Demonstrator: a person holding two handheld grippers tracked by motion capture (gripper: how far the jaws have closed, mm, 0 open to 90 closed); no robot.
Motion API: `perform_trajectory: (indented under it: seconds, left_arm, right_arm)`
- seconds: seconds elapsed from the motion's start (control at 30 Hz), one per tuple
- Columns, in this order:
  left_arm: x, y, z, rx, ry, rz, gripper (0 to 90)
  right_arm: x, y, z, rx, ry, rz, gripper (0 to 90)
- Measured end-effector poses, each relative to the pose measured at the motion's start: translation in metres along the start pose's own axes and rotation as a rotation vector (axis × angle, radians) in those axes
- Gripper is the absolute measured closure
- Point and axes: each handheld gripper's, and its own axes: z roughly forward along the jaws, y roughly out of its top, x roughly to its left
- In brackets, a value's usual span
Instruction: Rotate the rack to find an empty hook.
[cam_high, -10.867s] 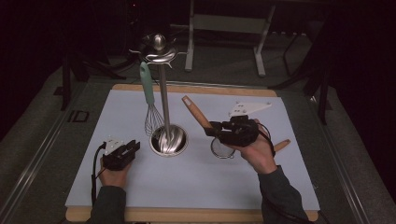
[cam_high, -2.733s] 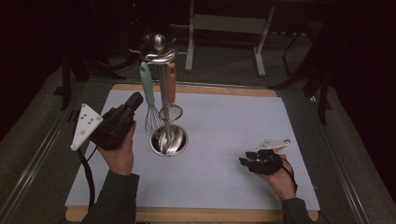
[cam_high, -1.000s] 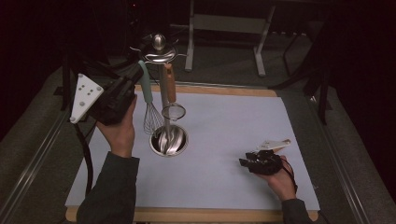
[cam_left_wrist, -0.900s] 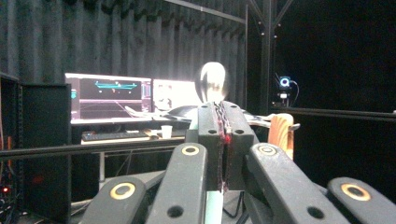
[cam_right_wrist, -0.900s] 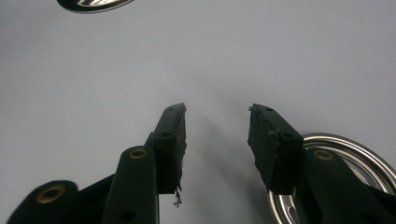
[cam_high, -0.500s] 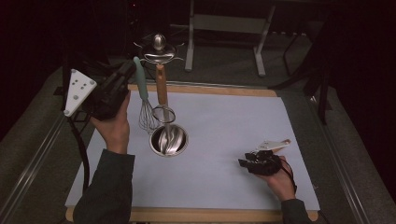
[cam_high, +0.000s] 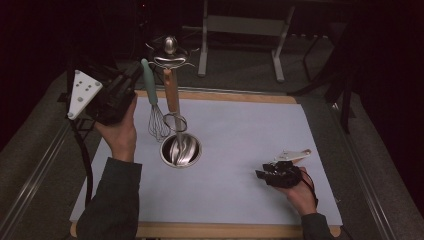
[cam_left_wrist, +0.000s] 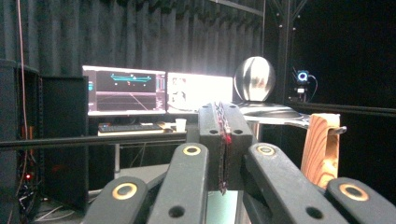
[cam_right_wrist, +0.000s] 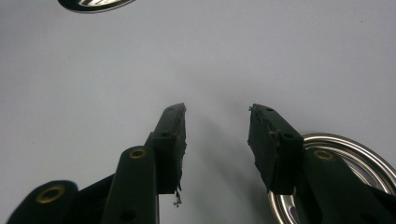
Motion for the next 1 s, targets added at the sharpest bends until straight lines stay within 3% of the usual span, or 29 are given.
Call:
perform_trajectory:
  seconds: [1.0]
  left_arm:
    - [0.008,0.0009,0.008,0.023,0.027,0.001,89.6]
  right_arm:
    - [-0.0009,-0.0009,0.0009,0.002,0.003,0.0,56.2]
